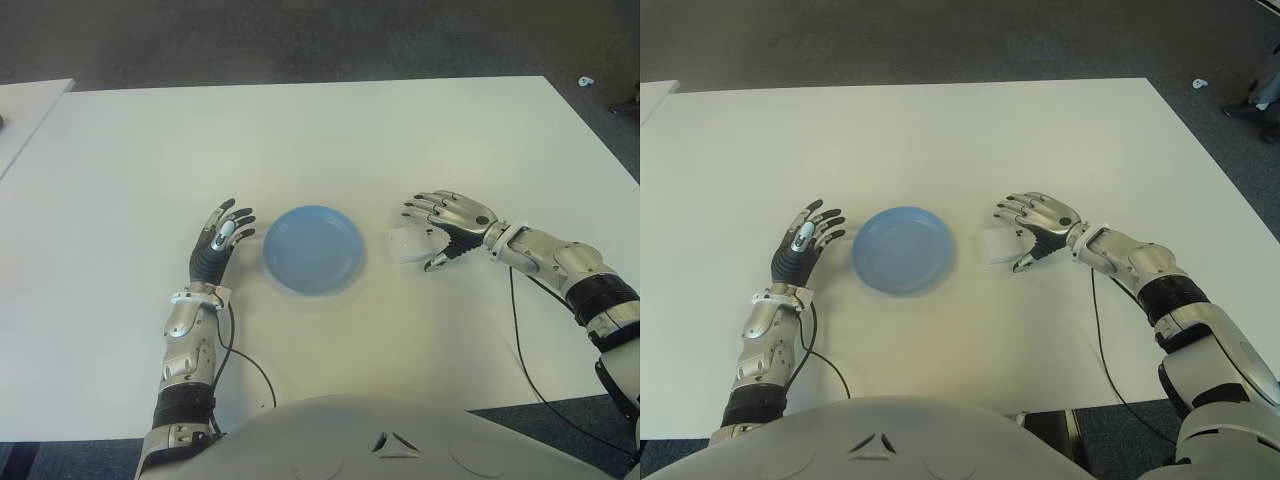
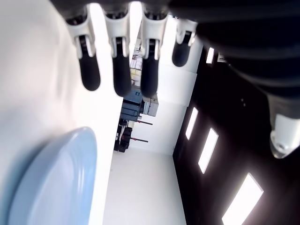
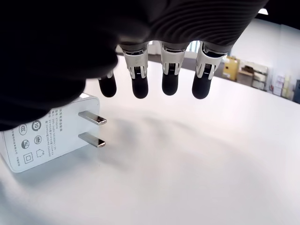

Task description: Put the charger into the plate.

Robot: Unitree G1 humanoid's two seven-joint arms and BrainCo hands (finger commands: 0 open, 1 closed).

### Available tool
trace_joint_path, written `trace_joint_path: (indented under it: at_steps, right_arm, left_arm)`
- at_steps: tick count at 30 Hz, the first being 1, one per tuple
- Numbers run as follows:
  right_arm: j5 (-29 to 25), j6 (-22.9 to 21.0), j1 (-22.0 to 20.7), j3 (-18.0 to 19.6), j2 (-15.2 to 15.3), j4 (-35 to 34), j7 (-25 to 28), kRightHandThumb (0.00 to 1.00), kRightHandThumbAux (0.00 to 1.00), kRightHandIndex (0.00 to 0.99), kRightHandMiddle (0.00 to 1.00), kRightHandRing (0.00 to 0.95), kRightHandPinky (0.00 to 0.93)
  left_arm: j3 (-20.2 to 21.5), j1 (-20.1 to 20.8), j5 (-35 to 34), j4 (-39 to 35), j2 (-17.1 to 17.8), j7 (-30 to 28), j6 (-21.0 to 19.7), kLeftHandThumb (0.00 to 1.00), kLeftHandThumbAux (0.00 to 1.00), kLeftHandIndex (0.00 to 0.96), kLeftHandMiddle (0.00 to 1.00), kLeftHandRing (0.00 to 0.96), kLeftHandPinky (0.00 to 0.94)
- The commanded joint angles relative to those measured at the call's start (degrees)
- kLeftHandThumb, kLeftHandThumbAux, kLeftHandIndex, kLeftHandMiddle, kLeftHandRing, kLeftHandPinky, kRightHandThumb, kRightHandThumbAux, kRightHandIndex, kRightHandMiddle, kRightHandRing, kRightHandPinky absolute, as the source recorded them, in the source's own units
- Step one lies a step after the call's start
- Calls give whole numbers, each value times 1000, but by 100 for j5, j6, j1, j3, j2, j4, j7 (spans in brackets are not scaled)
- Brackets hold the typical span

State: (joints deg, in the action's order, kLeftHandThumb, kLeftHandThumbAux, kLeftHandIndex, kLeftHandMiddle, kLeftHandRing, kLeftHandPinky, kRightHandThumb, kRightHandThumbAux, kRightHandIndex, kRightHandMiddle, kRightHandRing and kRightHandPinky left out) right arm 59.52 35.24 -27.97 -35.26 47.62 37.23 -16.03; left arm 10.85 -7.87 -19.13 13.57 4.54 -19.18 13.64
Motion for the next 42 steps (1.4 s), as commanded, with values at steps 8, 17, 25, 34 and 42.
trace_joint_path:
  at_steps: [8, 17, 25, 34, 42]
  right_arm:
    - [354, -118, 118, -321, -66, 107, 3, 383, 441, 3, 27, 27, 58]
    - [246, -32, 85, -336, -60, 128, 79, 396, 437, 18, 43, 38, 69]
    - [-208, 240, 94, -219, -50, 49, 567, 441, 449, 25, 76, 77, 131]
    - [-787, 487, 168, -17, 24, -256, 1367, 472, 457, 34, 116, 153, 250]
    - [-1256, 580, 313, 218, 110, -559, 2075, 462, 441, 29, 119, 175, 261]
  left_arm:
    - [1, -12, -5, 33, -6, -66, -13, 0, 467, 139, 266, 273, 277]
    - [1, -7, -4, 38, -15, -52, -17, 0, 471, 142, 268, 274, 279]
    - [-10, -11, -15, 40, -24, -89, 18, 0, 470, 147, 269, 275, 278]
    - [-7, -22, -49, -14, -52, -40, -76, 0, 474, 155, 271, 276, 281]
    - [-40, -26, 8, -10, -85, -31, -1, 0, 473, 148, 271, 279, 285]
